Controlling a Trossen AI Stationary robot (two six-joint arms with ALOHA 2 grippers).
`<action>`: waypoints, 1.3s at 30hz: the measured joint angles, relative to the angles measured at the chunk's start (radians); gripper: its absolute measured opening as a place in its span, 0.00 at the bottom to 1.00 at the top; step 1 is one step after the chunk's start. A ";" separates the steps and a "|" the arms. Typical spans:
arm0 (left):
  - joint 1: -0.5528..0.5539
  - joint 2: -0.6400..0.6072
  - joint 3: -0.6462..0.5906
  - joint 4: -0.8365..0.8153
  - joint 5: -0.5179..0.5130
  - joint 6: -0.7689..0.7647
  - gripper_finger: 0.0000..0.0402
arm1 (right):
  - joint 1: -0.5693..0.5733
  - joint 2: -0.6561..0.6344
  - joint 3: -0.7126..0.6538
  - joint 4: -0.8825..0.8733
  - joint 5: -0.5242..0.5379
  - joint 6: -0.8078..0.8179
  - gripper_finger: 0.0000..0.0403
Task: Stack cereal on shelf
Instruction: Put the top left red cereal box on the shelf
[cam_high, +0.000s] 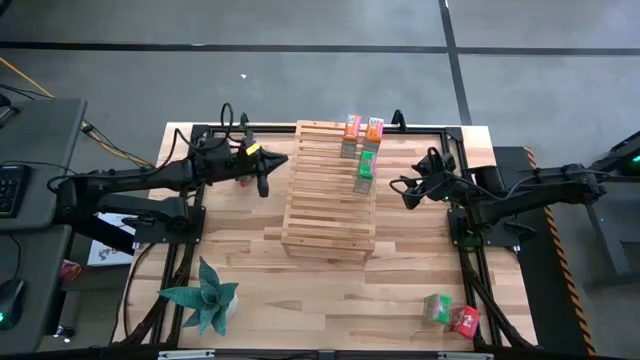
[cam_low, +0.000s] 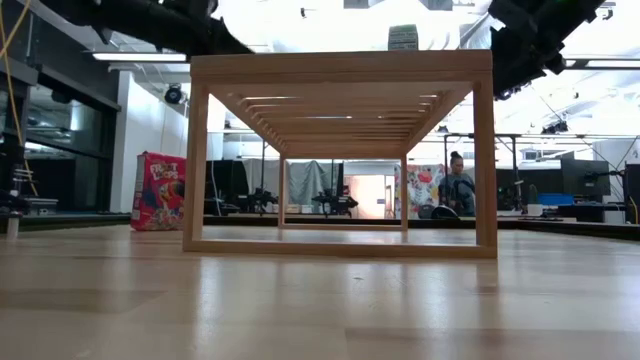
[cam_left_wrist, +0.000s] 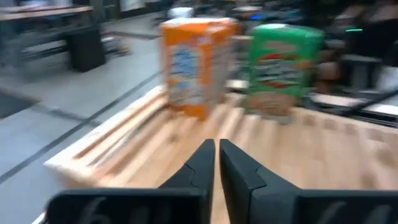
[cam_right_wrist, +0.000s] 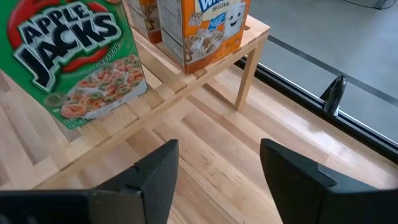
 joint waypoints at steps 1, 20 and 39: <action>0.008 0.000 0.000 -0.003 -0.035 -0.007 0.07 | 0.000 0.007 0.000 0.000 0.000 0.000 0.55; 0.245 0.109 0.335 -0.932 -0.229 -0.126 0.68 | 0.000 0.066 0.000 -0.022 0.004 -0.045 0.57; 0.419 0.319 0.337 -1.044 -0.058 -0.072 0.69 | 0.000 0.066 0.000 -0.023 0.004 -0.035 0.57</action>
